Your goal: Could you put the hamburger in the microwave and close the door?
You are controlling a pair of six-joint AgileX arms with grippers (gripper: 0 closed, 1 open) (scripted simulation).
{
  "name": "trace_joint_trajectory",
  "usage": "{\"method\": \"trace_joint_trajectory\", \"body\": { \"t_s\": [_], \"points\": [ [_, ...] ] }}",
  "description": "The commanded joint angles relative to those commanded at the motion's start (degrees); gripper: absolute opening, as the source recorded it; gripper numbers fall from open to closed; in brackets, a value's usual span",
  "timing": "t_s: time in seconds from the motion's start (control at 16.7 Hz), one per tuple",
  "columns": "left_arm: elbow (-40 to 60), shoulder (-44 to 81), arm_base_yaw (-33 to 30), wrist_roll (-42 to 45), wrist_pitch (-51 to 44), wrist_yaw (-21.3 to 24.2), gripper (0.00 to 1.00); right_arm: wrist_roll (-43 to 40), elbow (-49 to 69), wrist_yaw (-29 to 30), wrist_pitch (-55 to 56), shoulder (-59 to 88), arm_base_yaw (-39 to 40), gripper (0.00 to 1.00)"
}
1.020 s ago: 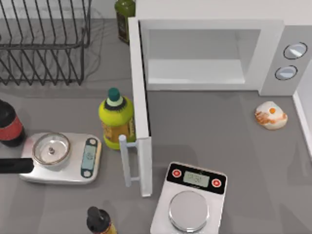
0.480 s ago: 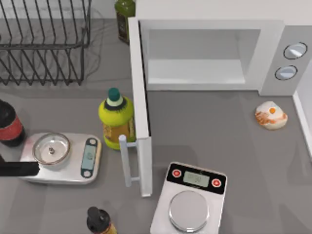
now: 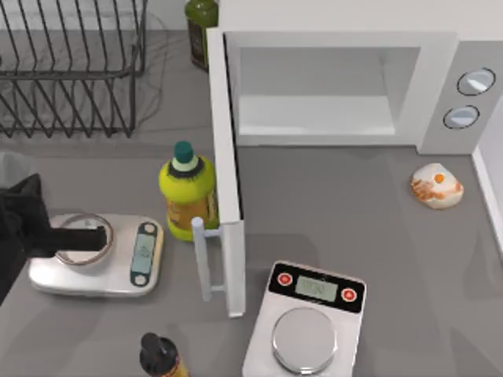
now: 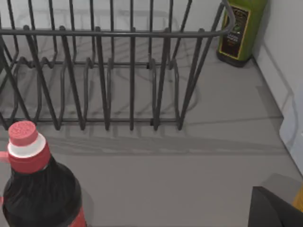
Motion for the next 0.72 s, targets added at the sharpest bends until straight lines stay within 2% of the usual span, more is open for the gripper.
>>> {"method": "trace_joint_trajectory", "body": {
  "t_s": [0.42,0.72],
  "points": [
    [20.60,24.01,-6.71,-13.08,-21.74,-1.41,0.00,0.00,0.00,0.00,0.00,0.00,0.00,1.00],
    [25.48,28.88,-7.93,-16.12,-26.59,-1.43,0.00,0.00,0.00,0.00,0.00,0.00,0.00,1.00]
  ]
}}
